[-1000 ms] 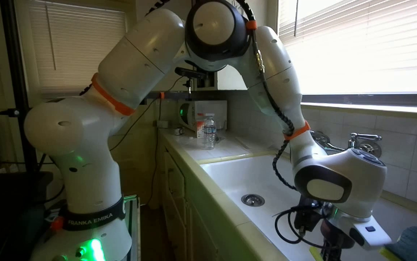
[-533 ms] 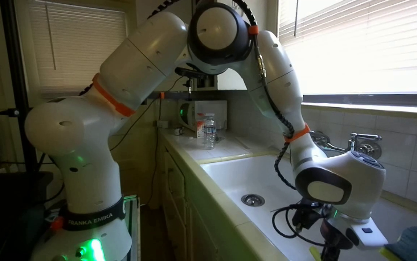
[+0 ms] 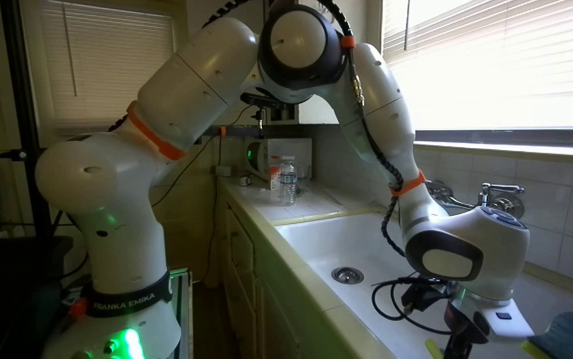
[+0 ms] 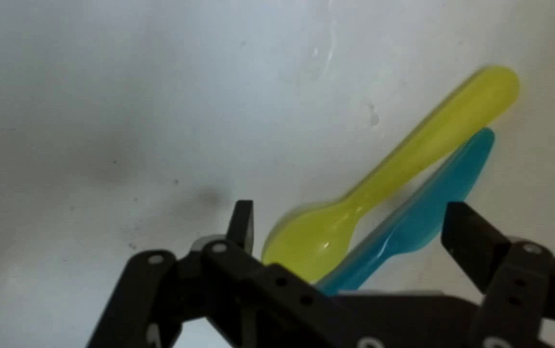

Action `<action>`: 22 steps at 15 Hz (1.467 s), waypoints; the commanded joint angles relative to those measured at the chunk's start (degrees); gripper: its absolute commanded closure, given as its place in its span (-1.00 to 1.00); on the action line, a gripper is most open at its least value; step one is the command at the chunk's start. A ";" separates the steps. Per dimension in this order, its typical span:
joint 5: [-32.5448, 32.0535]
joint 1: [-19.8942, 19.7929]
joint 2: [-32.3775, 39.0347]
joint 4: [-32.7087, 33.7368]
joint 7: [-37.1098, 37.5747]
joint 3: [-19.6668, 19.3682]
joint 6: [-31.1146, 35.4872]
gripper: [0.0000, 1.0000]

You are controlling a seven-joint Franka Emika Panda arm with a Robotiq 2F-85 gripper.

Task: Take the yellow spoon out of the sink and place it on the dishrack.

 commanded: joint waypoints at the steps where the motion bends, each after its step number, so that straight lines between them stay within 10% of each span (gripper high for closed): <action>1: 2.42 3.08 0.26 -1.22 7.76 -2.77 3.77 -1.00; 17: 1.46 4.66 3.69 0.47 21.19 -2.82 2.25 -1.00; 22: 1.52 4.32 4.31 1.87 22.43 -2.64 2.63 -0.22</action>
